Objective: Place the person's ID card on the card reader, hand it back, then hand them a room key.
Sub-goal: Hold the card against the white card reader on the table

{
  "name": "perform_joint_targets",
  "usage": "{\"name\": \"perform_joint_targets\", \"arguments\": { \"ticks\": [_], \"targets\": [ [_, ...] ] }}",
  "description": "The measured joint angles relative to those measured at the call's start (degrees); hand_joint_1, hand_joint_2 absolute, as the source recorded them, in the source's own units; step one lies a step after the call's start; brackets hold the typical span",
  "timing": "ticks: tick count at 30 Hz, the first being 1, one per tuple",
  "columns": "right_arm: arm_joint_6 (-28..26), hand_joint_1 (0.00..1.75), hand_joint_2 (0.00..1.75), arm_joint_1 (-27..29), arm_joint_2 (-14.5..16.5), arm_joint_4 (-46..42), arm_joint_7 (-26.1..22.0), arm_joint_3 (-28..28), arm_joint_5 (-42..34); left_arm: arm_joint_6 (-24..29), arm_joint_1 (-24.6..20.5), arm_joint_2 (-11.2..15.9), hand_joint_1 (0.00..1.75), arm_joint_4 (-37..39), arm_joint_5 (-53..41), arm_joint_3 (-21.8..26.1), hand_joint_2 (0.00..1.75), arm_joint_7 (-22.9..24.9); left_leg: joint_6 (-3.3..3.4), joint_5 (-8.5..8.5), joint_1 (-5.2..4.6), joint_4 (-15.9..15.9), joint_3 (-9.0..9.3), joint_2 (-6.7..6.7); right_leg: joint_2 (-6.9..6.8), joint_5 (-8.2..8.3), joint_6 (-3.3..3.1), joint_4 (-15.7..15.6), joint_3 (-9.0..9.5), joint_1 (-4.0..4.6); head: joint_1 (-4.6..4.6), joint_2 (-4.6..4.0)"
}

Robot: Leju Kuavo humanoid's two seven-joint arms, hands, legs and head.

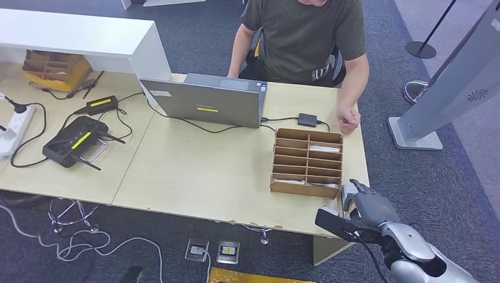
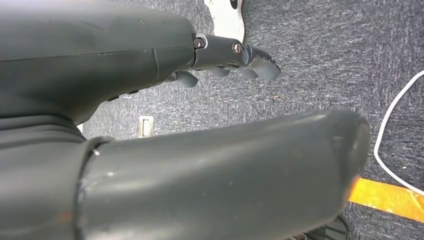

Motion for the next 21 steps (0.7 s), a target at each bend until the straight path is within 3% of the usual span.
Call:
{"name": "perform_joint_targets", "arguments": {
  "ticks": [8, 21],
  "targets": [
    [-4.08, 1.75, 1.75, -1.87, -1.10, 0.70, 1.58, -1.67, -1.81, -0.01, 0.68, 0.38, 0.00, 0.10, 0.38, 0.14, 0.00, 0.00, 0.00, 0.01, -0.01, 0.01, 0.02, 0.00, 0.00, 0.01, 0.01, -0.01, 0.00, -0.01, -0.01, 0.00],
    [-3.74, 1.75, 1.75, -1.58, -5.38, -3.38, 4.01, -6.26, -3.10, 0.00, 0.85, 0.46, 0.00, 0.14, -0.33, 0.11, 0.00, 0.00, 0.00, 0.00, -0.01, 0.01, 0.04, 0.01, 0.03, 0.01, 0.01, -0.01, 0.00, 0.00, 0.00, 0.00]
  ]
}}
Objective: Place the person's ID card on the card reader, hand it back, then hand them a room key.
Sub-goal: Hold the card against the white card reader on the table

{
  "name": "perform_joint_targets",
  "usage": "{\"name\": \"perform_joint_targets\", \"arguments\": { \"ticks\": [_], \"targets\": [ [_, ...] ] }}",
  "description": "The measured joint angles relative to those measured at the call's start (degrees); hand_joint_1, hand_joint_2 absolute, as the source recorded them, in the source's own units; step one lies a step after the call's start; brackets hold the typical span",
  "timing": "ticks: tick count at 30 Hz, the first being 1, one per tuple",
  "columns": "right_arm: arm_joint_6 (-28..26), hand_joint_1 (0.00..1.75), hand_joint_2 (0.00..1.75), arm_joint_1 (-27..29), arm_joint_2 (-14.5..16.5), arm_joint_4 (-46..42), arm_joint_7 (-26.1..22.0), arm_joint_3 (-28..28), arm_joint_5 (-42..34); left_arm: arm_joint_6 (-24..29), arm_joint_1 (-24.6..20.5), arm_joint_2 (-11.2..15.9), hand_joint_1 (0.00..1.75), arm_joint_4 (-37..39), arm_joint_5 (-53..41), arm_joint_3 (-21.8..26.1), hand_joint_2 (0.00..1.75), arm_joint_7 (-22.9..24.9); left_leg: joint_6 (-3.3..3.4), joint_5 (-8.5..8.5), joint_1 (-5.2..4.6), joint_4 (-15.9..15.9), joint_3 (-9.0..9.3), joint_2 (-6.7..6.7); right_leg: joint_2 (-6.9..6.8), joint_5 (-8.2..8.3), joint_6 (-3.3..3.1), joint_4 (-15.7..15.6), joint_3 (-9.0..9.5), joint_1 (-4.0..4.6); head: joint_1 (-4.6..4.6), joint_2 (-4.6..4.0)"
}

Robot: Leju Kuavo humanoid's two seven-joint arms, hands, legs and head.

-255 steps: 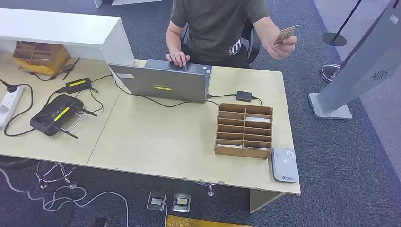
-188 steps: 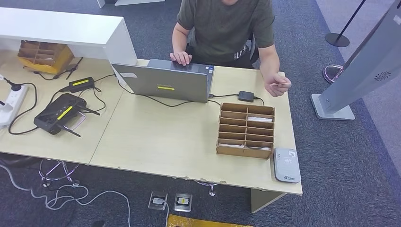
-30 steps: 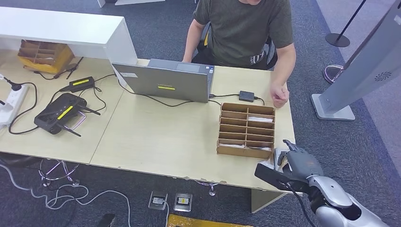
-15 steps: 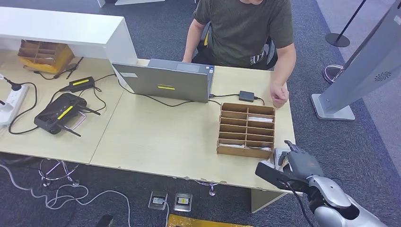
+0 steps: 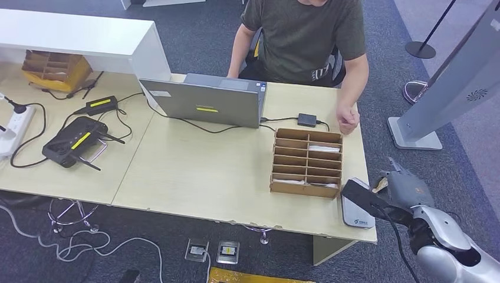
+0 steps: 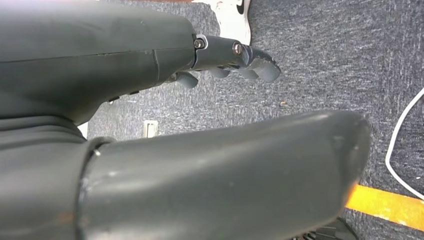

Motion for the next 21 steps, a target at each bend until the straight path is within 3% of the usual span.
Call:
{"name": "perform_joint_targets", "arguments": {
  "ticks": [10, 21],
  "targets": [
    [-0.33, 1.75, 1.75, 2.39, -0.35, -0.41, -1.19, -1.07, -1.66, -0.07, -0.05, -0.02, 0.00, 0.00, -0.15, 0.00, 0.00, 0.00, 0.00, 0.00, 0.00, -0.01, -0.01, 0.00, 0.00, 0.00, 0.00, 0.00, 0.00, 0.00, 0.00, 0.00],
    [-2.37, 1.75, 1.75, 2.84, 1.59, 1.30, -3.39, 0.38, -1.84, -0.05, -0.28, -0.02, 0.00, 0.00, -0.31, 0.00, 0.00, 0.02, 0.00, 0.00, 0.01, -0.01, -0.03, 0.00, -0.01, 0.00, 0.00, 0.01, 0.00, 0.00, -0.01, 0.00]
  ]
}}
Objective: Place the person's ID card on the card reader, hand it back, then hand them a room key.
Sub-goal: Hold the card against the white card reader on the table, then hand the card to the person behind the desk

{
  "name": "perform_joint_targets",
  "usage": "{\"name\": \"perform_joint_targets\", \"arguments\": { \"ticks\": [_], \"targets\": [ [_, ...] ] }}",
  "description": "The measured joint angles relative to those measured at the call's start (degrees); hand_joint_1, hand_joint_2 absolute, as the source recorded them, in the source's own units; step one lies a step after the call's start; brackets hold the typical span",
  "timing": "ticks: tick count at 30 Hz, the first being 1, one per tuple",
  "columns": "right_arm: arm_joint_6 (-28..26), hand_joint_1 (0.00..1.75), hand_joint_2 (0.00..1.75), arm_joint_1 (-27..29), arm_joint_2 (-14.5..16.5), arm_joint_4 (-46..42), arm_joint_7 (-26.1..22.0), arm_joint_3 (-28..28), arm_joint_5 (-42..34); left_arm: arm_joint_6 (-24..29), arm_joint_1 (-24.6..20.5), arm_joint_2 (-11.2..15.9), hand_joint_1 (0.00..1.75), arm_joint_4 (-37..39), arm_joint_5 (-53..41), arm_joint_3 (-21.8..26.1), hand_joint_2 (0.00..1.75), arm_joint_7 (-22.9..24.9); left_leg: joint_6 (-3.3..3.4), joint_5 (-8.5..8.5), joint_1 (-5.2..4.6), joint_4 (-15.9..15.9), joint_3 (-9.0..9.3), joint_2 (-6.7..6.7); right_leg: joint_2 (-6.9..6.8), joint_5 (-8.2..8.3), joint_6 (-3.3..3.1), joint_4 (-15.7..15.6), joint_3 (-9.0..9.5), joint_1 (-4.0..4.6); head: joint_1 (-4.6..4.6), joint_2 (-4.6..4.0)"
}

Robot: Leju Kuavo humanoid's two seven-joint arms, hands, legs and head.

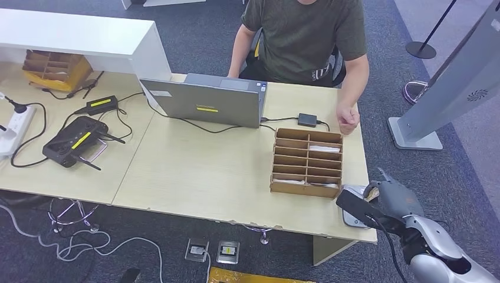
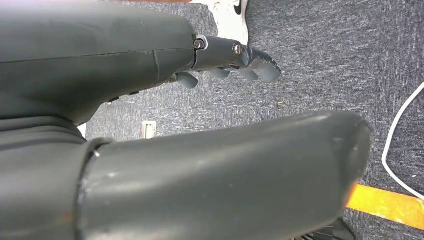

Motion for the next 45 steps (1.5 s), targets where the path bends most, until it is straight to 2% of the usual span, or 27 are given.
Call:
{"name": "perform_joint_targets", "arguments": {
  "ticks": [20, 29, 45],
  "targets": [
    [-1.67, 1.75, 1.75, 0.96, 2.88, 5.31, -1.26, 0.06, -0.87, 0.09, -0.08, -0.10, 0.00, 0.00, -0.15, 0.00, 0.00, 0.00, 0.00, 0.00, 0.00, 0.01, 0.02, 0.00, 0.00, 0.00, 0.00, 0.00, -0.01, 0.00, 0.00, 0.00],
    [-2.67, 1.75, 1.75, 2.19, 4.26, 9.46, -4.20, -1.09, -0.91, 0.14, -0.07, -0.17, 0.00, 0.00, -0.04, 0.00, 0.00, 0.00, 0.00, 0.00, 0.00, 0.00, 0.00, 0.00, 0.00, 0.00, 0.00, 0.00, -0.01, 0.00, -0.01, 0.00],
    [-3.13, 1.75, 1.75, 2.84, 6.92, 13.10, -6.44, -2.70, 0.51, 0.60, 0.00, -0.24, 0.00, 0.00, 0.26, 0.00, 0.00, 0.00, 0.00, 0.00, 0.00, 0.00, 0.05, 0.00, 0.02, 0.00, 0.00, -0.01, 0.03, 0.00, 0.01, 0.00]
  ]
}}
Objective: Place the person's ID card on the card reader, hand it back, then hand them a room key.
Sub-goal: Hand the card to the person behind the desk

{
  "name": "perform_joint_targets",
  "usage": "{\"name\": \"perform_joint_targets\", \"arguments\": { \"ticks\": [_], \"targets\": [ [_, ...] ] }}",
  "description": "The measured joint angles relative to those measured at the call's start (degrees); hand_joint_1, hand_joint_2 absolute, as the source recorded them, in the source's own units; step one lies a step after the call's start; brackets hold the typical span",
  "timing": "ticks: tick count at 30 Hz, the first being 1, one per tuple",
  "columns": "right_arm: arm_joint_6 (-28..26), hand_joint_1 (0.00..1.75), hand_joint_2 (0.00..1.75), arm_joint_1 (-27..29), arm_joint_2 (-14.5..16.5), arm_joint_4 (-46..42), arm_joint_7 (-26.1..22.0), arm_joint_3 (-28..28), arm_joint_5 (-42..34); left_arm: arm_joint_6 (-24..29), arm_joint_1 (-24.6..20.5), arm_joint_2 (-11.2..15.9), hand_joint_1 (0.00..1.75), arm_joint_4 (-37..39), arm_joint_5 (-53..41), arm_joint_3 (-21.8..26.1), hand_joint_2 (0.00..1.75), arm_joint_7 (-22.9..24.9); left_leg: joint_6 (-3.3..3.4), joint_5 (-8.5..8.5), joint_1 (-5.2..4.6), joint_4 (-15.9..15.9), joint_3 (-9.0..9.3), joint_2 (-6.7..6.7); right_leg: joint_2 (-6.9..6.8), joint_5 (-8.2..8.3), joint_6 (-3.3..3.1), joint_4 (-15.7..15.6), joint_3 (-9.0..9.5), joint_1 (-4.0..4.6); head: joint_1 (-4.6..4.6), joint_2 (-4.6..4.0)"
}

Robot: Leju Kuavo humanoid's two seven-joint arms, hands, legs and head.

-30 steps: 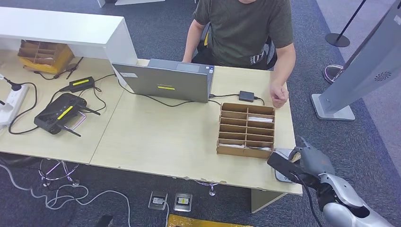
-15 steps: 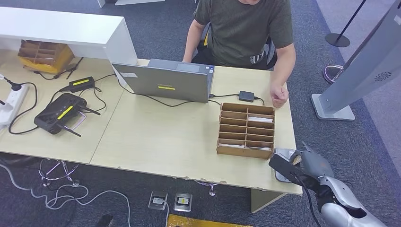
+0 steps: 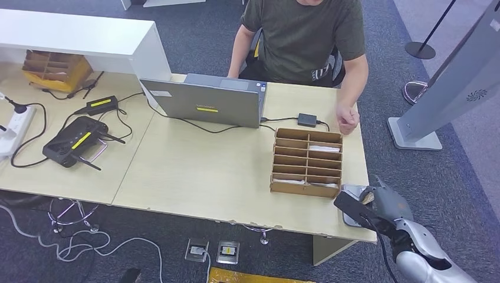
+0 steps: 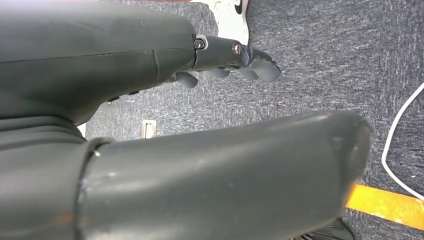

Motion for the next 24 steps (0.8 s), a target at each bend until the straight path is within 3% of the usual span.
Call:
{"name": "perform_joint_targets", "arguments": {
  "ticks": [10, 24],
  "targets": [
    [1.58, 1.75, 1.75, -0.45, 0.39, -3.03, 3.05, -2.26, 3.23, 0.05, 0.27, -0.04, 0.00, 0.00, 0.27, 0.02, 0.00, 0.00, -0.01, 0.01, 0.00, 0.01, -0.03, 0.00, -0.01, 0.03, -0.01, 0.01, -0.01, 0.00, -0.01, 0.00],
    [9.60, 1.75, 1.75, -7.84, -5.46, -21.06, 7.91, -12.43, 5.73, -0.40, 0.19, 0.07, 0.00, 0.00, -0.34, 0.02, 0.00, 0.00, -0.01, 0.01, -0.01, 0.01, -0.02, 0.00, 0.01, 0.05, 0.00, 0.00, -0.03, -0.01, -0.01, 0.00]
  ]
}}
